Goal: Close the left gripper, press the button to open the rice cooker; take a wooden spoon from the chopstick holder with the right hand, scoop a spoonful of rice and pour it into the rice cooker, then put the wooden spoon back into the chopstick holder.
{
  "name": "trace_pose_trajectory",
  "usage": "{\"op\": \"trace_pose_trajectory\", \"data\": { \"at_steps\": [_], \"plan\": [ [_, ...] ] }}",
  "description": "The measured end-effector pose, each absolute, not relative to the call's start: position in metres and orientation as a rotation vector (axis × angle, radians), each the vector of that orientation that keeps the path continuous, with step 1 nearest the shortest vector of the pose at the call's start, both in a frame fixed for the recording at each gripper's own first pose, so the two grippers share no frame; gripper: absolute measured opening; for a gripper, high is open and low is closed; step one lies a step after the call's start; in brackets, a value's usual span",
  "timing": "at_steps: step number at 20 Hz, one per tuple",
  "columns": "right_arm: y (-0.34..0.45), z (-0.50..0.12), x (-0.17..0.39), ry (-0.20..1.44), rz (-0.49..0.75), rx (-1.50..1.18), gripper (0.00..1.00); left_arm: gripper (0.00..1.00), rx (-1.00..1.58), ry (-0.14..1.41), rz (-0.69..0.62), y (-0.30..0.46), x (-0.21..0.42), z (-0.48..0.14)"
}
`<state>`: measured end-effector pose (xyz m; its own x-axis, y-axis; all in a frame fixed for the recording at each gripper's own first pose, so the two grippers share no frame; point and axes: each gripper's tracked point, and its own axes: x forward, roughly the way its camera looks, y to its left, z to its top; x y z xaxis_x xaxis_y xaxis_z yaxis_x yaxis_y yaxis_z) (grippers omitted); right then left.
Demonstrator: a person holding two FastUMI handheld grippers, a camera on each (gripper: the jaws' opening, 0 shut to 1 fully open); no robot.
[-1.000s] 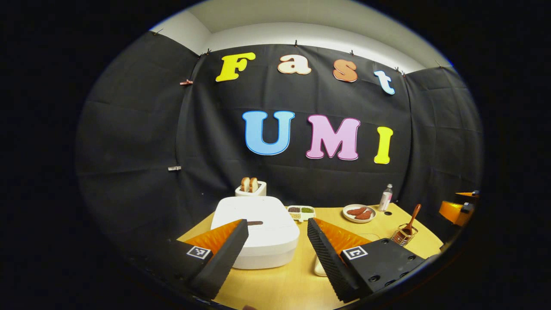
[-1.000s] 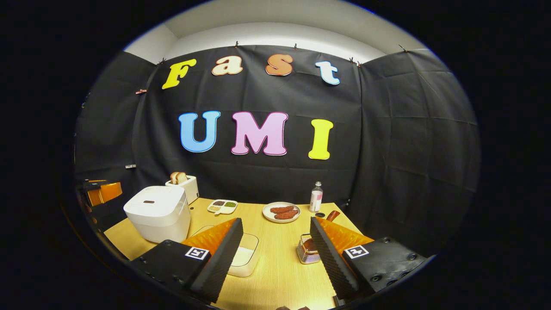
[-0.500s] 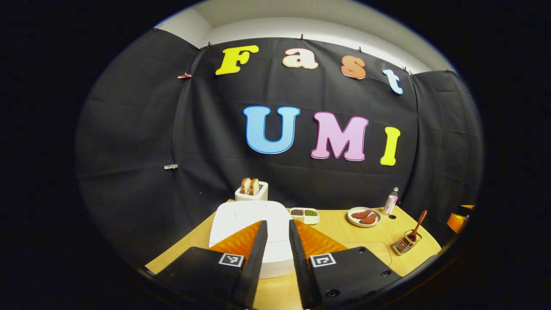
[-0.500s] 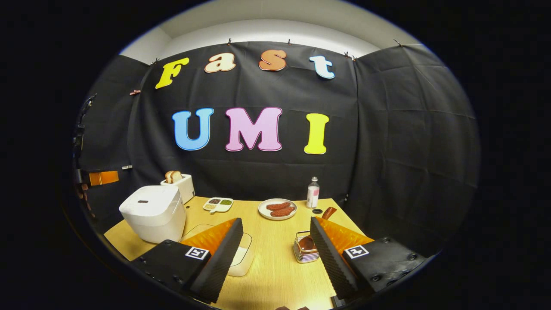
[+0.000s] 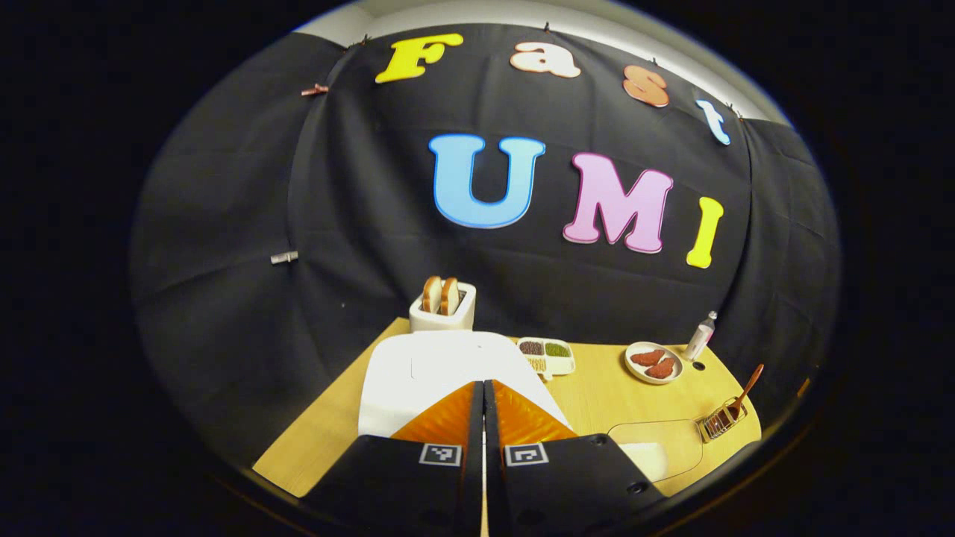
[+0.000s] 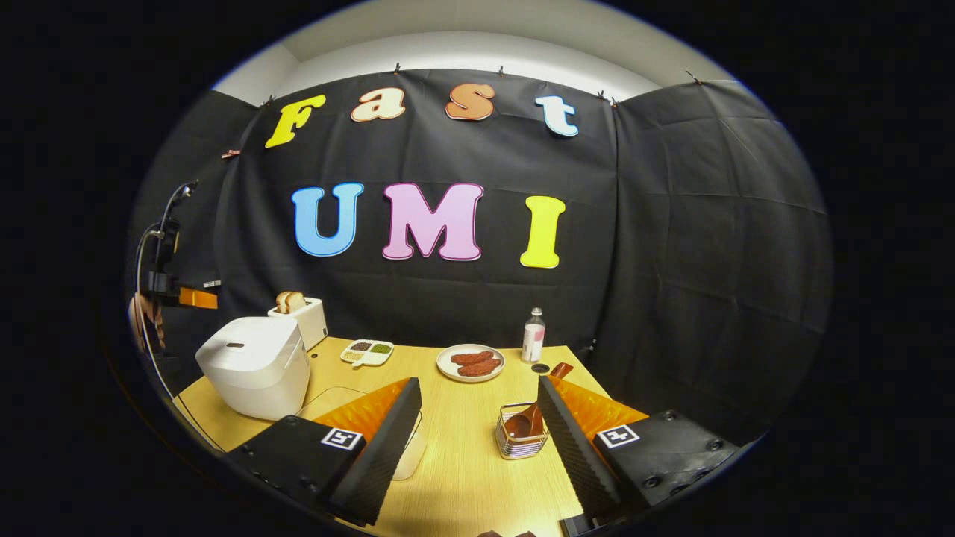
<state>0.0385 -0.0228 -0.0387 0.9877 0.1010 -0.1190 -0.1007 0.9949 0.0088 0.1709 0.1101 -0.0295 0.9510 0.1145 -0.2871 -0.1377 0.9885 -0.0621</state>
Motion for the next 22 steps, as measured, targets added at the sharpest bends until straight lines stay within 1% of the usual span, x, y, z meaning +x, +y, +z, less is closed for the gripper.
{"op": "trace_pose_trajectory", "data": {
  "at_steps": [3,6,9,13,14,18,20,22],
  "plan": [
    [-0.027,-0.044,0.041,0.134,0.091,-0.004,0.98,0.07,-0.115,0.401,0.121,0.116,0.189,-0.066],
    [-0.034,-0.047,0.044,0.146,0.073,0.005,0.98,0.07,-0.157,0.468,0.116,0.116,0.202,-0.093],
    [-0.04,-0.053,0.047,0.158,0.053,0.008,0.98,0.07,-0.156,0.496,0.124,0.115,0.205,-0.109],
    [-0.049,-0.056,0.049,0.165,0.031,0.026,0.98,0.08,-0.154,0.479,0.136,0.113,0.202,-0.112],
    [-0.05,-0.057,0.049,0.166,0.027,0.029,0.98,0.08,-0.143,0.5,0.137,0.113,0.201,-0.117],
    [-0.05,-0.065,0.049,0.187,0.026,0.062,0.98,0.08,-0.085,0.458,0.135,0.114,0.201,-0.109],
    [-0.053,-0.064,0.05,0.185,0.02,0.07,0.98,0.08,-0.07,0.362,0.154,0.114,0.201,-0.079],
    [-0.056,-0.065,0.054,0.181,0.014,0.06,0.98,0.08,-0.037,0.222,0.19,0.117,0.197,-0.032]
  ]
}}
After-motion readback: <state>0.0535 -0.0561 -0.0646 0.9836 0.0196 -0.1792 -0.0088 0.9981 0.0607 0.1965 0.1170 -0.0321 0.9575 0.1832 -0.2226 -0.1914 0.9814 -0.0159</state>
